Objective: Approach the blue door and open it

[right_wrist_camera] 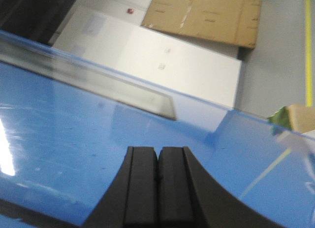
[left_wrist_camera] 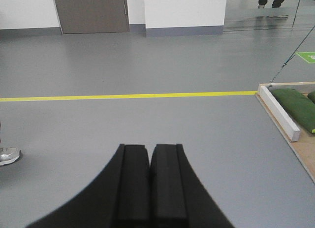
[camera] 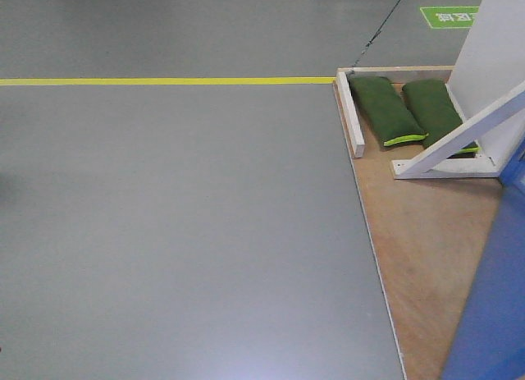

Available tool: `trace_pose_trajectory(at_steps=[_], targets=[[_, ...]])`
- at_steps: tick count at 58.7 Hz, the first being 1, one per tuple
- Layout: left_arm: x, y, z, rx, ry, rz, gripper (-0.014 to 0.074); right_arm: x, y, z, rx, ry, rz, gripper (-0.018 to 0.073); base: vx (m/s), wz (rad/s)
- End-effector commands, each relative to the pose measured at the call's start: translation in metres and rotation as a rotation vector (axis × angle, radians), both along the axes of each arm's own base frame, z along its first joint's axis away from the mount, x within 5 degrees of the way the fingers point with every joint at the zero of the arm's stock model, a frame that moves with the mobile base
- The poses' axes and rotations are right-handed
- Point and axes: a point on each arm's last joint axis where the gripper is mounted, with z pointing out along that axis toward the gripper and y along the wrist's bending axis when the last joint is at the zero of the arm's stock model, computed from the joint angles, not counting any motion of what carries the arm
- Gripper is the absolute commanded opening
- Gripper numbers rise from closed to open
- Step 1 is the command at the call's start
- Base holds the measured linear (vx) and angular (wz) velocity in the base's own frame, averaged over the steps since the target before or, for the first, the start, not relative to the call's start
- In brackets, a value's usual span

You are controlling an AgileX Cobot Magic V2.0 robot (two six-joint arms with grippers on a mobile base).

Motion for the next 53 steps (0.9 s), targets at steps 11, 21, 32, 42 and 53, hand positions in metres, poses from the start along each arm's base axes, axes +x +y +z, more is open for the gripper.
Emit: trace_pose_trajectory(at_steps=[11,21,32,42,53], targets=[[-0.001,-0.001,0.017,-0.003,-0.124,-0.006,0.0073,0.028,0.080,0.018,-0.086,0.019,0.536,0.0012,-0.01,-0.03],[-0.001,-0.001,0.017,-0.003,-0.124,-0.006,0.0073,0.039,0.067,0.013,-0.054,0.013,0.461,0.0012,0.00,0.00],[-0.001,-0.001,0.017,-0.003,-0.124,-0.006,0.0073,0.068,0.041,-0.007,0.029,0.060,0.388,0.0012,0.00,0.01],[-0.001,-0.001,0.017,-0.003,-0.124,-0.006,0.0073,0.101,0.020,-0.019,0.093,0.097,0.393,0.0012,0.00,0.00],[-0.001,-0.001,0.017,-0.003,-0.124,-0.006,0.0073,0.145,0.031,0.004,0.085,0.029,0.452,0.0012,0.00,0.00]])
